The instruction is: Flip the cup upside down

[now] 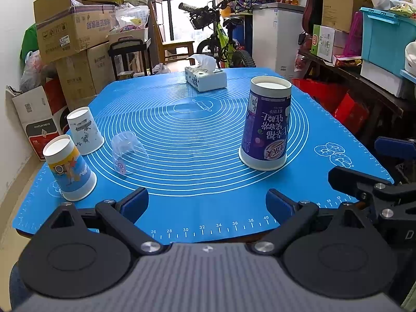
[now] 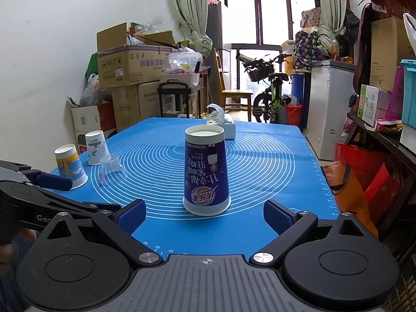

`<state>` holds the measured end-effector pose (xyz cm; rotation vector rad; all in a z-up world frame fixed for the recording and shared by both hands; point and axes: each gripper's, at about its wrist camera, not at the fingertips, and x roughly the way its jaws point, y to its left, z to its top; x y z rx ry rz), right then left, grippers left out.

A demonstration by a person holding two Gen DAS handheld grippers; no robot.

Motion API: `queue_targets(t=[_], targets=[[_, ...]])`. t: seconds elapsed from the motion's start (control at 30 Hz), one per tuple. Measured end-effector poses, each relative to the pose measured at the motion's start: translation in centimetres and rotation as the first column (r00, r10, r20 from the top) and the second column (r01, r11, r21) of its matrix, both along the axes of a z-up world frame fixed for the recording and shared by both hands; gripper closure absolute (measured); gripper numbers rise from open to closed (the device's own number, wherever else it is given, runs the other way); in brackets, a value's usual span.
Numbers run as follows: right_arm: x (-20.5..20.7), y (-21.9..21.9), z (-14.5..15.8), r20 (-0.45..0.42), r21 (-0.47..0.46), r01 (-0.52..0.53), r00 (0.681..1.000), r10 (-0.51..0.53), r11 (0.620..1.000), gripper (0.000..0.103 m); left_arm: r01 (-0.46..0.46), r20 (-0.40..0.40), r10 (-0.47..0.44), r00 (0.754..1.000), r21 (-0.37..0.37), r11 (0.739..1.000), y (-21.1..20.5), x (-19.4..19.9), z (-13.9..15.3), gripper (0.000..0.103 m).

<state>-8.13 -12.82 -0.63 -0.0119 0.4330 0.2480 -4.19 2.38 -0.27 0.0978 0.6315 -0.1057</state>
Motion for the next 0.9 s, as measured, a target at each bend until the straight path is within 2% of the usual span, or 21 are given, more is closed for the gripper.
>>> queue_targets(t=[0.9], targets=[[-0.13, -0.41, -0.12, 0.002, 0.002, 0.005, 1.000, -0.005, 1.000, 0.006, -0.008, -0.015, 0.008, 1.000, -0.011, 1.000, 0.00, 0.42, -0.34, 0.007]])
